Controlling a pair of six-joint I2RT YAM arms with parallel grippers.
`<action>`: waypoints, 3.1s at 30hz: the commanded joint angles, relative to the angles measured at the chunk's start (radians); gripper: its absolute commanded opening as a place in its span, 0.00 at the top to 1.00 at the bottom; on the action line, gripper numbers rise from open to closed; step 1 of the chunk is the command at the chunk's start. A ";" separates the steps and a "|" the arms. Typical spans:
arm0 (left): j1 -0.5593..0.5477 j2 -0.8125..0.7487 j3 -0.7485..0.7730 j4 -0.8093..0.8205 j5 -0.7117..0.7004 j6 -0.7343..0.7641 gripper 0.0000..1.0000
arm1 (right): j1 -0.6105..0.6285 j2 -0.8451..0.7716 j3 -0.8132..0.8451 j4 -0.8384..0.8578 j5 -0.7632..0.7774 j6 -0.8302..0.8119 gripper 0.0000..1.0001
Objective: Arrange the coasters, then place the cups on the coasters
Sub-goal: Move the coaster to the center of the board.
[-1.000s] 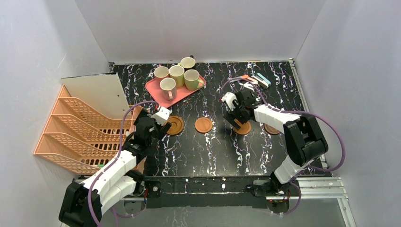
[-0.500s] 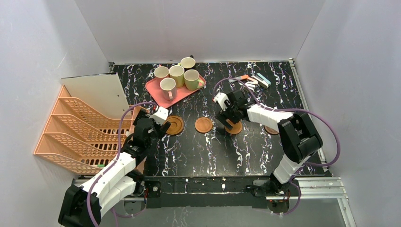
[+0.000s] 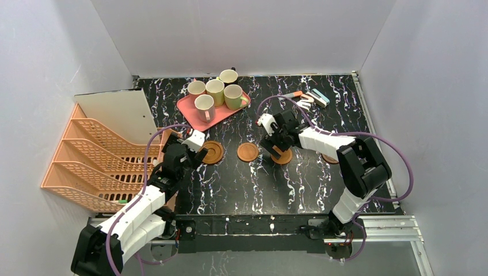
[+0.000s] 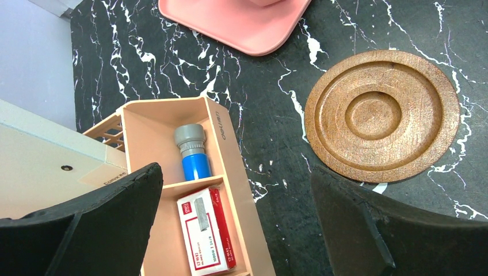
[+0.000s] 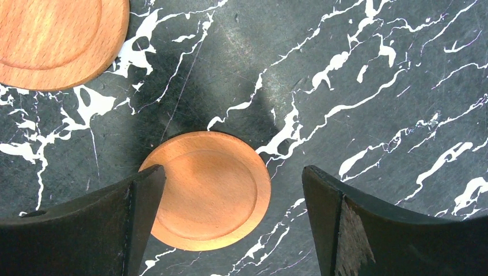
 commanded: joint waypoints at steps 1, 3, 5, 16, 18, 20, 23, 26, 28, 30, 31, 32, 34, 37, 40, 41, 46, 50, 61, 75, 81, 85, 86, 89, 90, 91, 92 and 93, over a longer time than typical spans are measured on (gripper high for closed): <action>0.004 -0.008 -0.006 0.021 -0.008 -0.017 0.02 | 0.009 0.006 0.009 -0.023 -0.017 0.010 0.01; 0.004 -0.008 -0.007 0.022 -0.010 -0.016 0.02 | 0.009 -0.007 0.010 -0.020 -0.005 0.007 0.01; 0.004 -0.010 -0.009 0.025 -0.011 -0.016 0.02 | 0.009 -0.035 0.011 -0.020 0.026 0.000 0.01; 0.004 -0.042 -0.015 0.017 -0.002 -0.016 0.02 | -0.240 -0.301 -0.037 -0.109 0.019 -0.064 0.01; 0.004 -0.047 -0.018 0.017 -0.003 -0.015 0.02 | -0.323 -0.336 -0.064 -0.112 0.024 -0.096 0.01; 0.005 -0.050 -0.021 0.017 -0.003 -0.015 0.02 | -0.409 -0.368 -0.092 -0.110 0.021 -0.132 0.01; 0.004 -0.049 -0.021 0.017 -0.003 -0.015 0.02 | -0.540 -0.405 -0.133 -0.091 0.000 -0.178 0.01; 0.004 -0.046 -0.020 0.019 -0.006 -0.014 0.02 | -0.654 -0.417 -0.177 -0.077 -0.016 -0.234 0.01; 0.005 -0.046 -0.021 0.021 -0.008 -0.013 0.02 | -0.717 -0.404 -0.202 -0.056 -0.017 -0.264 0.01; 0.004 -0.045 -0.023 0.023 -0.009 -0.013 0.02 | -0.760 -0.389 -0.223 -0.030 -0.050 -0.284 0.01; 0.005 -0.044 -0.023 0.023 -0.010 -0.013 0.02 | -0.777 -0.380 -0.232 -0.017 -0.054 -0.289 0.01; 0.004 -0.043 -0.023 0.024 -0.011 -0.012 0.02 | -0.789 -0.367 -0.239 -0.004 -0.059 -0.296 0.01; 0.004 -0.042 -0.023 0.024 -0.012 -0.013 0.02 | -0.807 -0.353 -0.248 0.013 -0.077 -0.305 0.01; 0.005 -0.042 -0.024 0.024 -0.014 -0.012 0.02 | -0.810 -0.339 -0.262 0.047 -0.089 -0.309 0.01; 0.005 -0.043 -0.024 0.025 -0.014 -0.011 0.02 | -0.810 -0.320 -0.252 0.061 -0.100 -0.300 0.01; 0.005 -0.043 -0.024 0.026 -0.014 -0.011 0.02 | -0.810 -0.312 -0.246 0.063 -0.102 -0.295 0.01; 0.005 -0.044 -0.026 0.025 -0.013 -0.011 0.02 | -0.810 -0.278 -0.211 0.052 -0.121 -0.279 0.01; 0.005 -0.051 -0.027 0.025 -0.013 -0.010 0.02 | -0.810 -0.252 -0.194 0.053 -0.139 -0.266 0.01; 0.006 -0.051 -0.028 0.024 -0.013 -0.010 0.02 | -0.766 -0.208 -0.212 0.034 -0.173 -0.282 0.01; 0.006 -0.053 -0.029 0.025 -0.012 -0.008 0.02 | -0.632 -0.226 -0.252 -0.038 -0.198 -0.253 0.01; 0.005 -0.053 -0.029 0.025 -0.013 -0.008 0.02 | -0.563 -0.255 -0.257 -0.078 -0.187 -0.227 0.01; 0.006 -0.053 -0.029 0.025 -0.013 -0.008 0.02 | -0.527 -0.259 -0.261 -0.085 -0.171 -0.218 0.01; 0.006 -0.052 -0.029 0.026 -0.012 -0.008 0.02 | -0.522 -0.258 -0.261 -0.086 -0.171 -0.217 0.01; 0.006 -0.050 -0.028 0.027 -0.013 -0.008 0.02 | -0.503 -0.254 -0.261 -0.091 -0.170 -0.210 0.01; 0.006 -0.049 -0.028 0.027 -0.013 -0.008 0.02 | -0.495 -0.252 -0.261 -0.090 -0.169 -0.207 0.01; 0.006 -0.047 -0.028 0.027 -0.013 -0.009 0.02 | -0.487 -0.250 -0.261 -0.087 -0.165 -0.203 0.01; 0.006 -0.046 -0.028 0.027 -0.013 -0.008 0.02 | -0.480 -0.247 -0.261 -0.081 -0.158 -0.198 0.01; 0.006 -0.046 -0.027 0.027 -0.013 -0.008 0.02 | -0.472 -0.246 -0.260 -0.072 -0.150 -0.191 0.01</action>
